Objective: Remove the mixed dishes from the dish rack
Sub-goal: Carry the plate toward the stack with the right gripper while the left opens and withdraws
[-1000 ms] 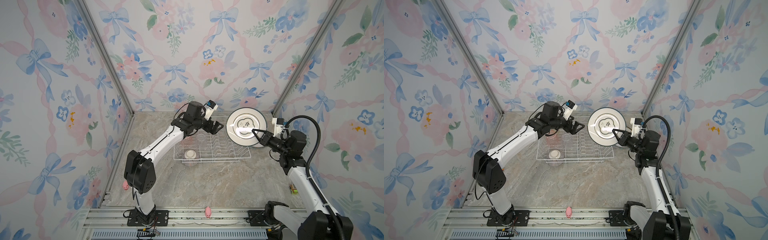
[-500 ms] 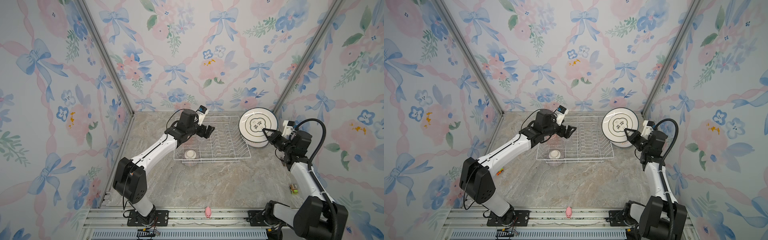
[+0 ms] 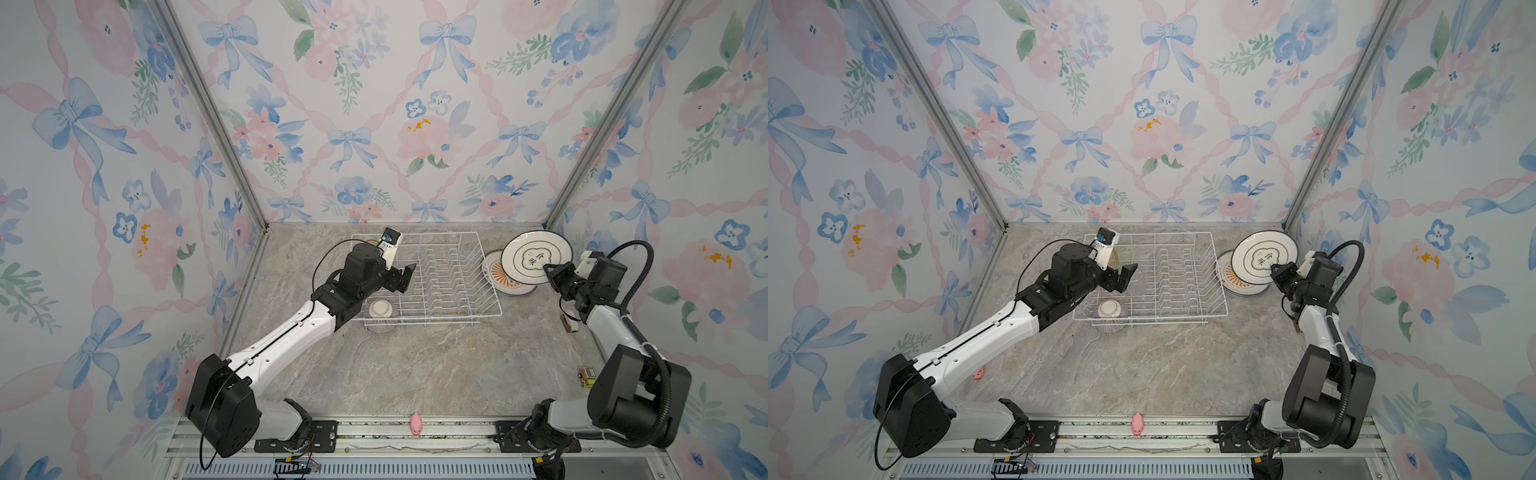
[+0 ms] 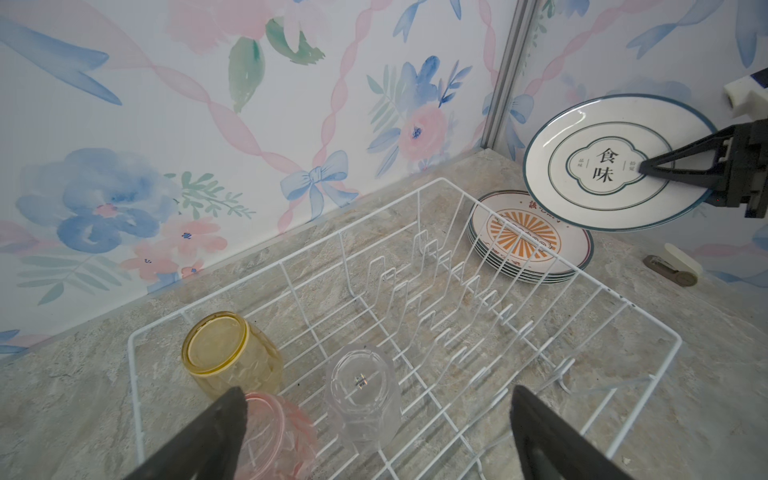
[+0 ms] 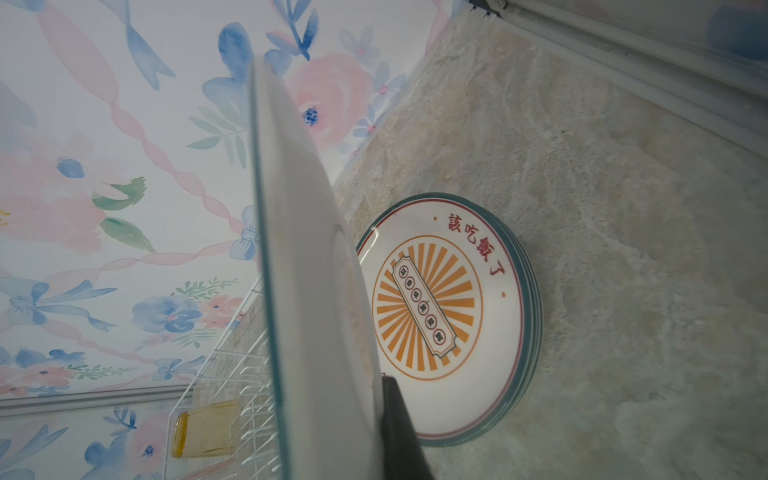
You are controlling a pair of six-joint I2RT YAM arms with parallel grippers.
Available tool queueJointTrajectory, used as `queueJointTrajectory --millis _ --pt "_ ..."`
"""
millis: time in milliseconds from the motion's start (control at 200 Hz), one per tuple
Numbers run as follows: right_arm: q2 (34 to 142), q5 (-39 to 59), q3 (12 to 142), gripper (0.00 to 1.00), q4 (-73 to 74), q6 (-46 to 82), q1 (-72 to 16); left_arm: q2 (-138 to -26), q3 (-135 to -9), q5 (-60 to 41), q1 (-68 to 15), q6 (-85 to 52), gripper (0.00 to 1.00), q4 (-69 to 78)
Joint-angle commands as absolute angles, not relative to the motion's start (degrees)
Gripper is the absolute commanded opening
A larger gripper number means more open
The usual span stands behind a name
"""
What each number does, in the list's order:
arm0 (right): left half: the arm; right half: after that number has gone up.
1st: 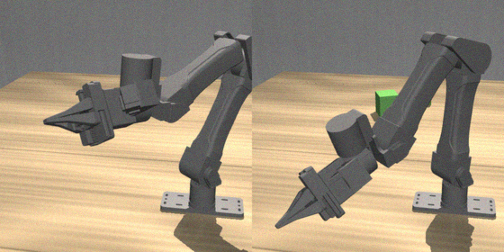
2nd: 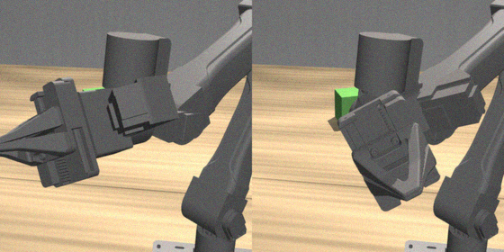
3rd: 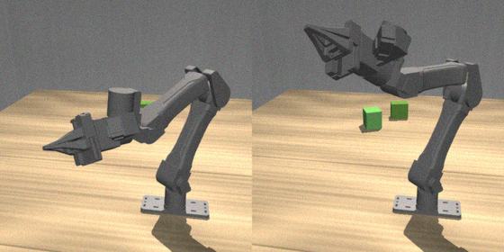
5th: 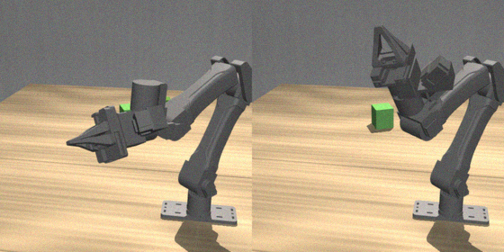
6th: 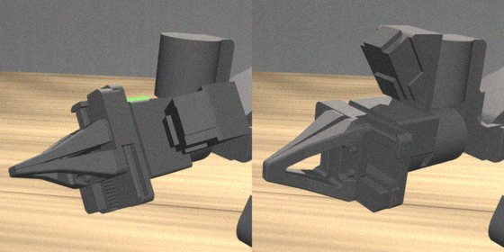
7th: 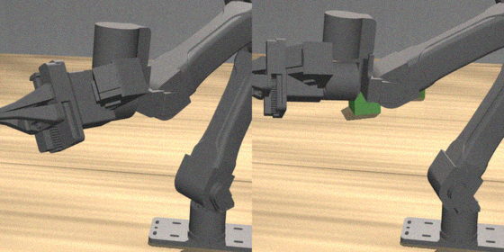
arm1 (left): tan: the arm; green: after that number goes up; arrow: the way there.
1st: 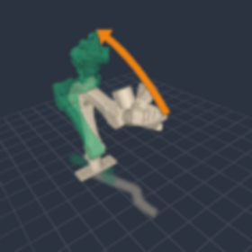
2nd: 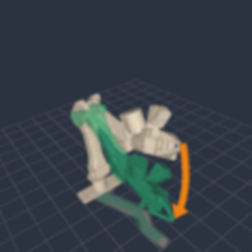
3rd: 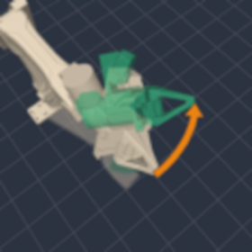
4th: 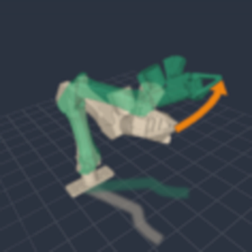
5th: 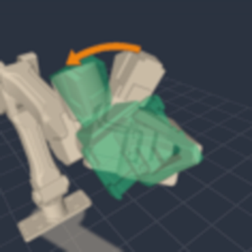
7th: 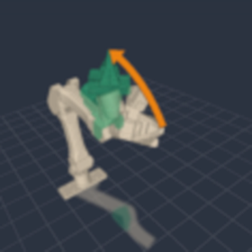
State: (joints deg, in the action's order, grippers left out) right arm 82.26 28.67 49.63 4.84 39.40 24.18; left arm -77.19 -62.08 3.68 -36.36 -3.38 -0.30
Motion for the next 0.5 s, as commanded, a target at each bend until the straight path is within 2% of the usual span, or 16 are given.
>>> queueJointTrajectory --millis 0,495 --pt "86.4 30.1 51.9 0.00 7.0 39.0 24.5 -75.8 -61.5 5.4 -36.0 -2.7 0.98 0.3" --pt "100.9 37.2 52.6 0.00 20.8 47.2 22.6 -77.3 -62.4 4.9 -35.6 -2.9 0.98 -1.1"
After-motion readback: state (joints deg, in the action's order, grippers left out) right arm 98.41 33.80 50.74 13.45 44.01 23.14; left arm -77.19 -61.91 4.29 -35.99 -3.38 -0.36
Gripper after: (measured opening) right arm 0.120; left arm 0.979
